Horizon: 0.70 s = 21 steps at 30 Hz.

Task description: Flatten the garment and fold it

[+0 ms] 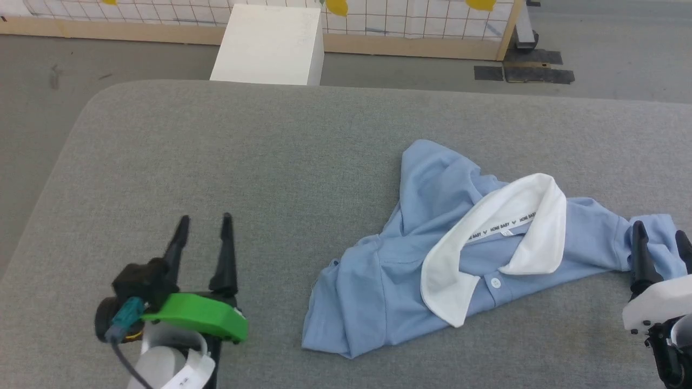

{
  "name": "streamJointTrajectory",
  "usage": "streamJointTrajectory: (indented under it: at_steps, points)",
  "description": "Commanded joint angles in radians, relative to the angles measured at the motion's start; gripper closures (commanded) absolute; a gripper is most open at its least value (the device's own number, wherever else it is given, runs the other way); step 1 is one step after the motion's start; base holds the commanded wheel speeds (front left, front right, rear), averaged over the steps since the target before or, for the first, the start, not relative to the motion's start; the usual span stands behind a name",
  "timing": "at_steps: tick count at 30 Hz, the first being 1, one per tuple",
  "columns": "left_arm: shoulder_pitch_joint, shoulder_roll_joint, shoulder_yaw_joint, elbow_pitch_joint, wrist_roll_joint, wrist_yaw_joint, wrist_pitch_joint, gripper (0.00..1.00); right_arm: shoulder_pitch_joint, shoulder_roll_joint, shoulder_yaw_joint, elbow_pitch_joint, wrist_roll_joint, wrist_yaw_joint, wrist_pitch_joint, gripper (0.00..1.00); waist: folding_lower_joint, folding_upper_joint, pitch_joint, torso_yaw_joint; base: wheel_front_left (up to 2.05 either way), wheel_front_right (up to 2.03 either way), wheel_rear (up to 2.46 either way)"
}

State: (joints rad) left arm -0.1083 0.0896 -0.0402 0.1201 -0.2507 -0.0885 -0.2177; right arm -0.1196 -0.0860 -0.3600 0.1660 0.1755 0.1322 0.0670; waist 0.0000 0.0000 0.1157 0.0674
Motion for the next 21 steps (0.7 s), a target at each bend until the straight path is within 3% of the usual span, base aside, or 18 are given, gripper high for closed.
streamJointTrajectory:
  at_steps: [1, 6, 15, 21]
  points:
    - [-0.009, -0.006, -0.017, 0.001, -0.019, -0.008, 0.032, 0.0, 0.013, 0.003, -0.005, -0.008, -0.009, -0.002, -0.005, 0.0, 0.0, 0.0, -0.003, 0.002, 0.0, 0.0, 0.0]
    - [-0.094, 0.002, -0.15, 0.011, -0.049, -0.033, 0.261, 0.0, 0.014, 0.002, -0.012, -0.021, -0.022, -0.002, 0.009, 0.0, 0.0, 0.0, -0.007, 0.014, 0.0, 0.0, 0.0]
    - [-0.225, 0.049, -0.395, 0.018, -0.11, -0.041, 0.883, 0.0, 0.009, 0.003, -0.013, -0.036, -0.035, -0.002, 0.026, 0.0, 0.0, 0.0, 0.001, 0.022, 0.0, 0.0, 0.0]
    - [-0.231, 0.076, -0.448, 0.013, -0.094, -0.03, 1.069, 0.0, 0.012, 0.007, -0.02, -0.042, -0.032, -0.002, 0.022, 0.0, 0.0, 0.0, 0.018, 0.013, 0.0, 0.0, 0.0]
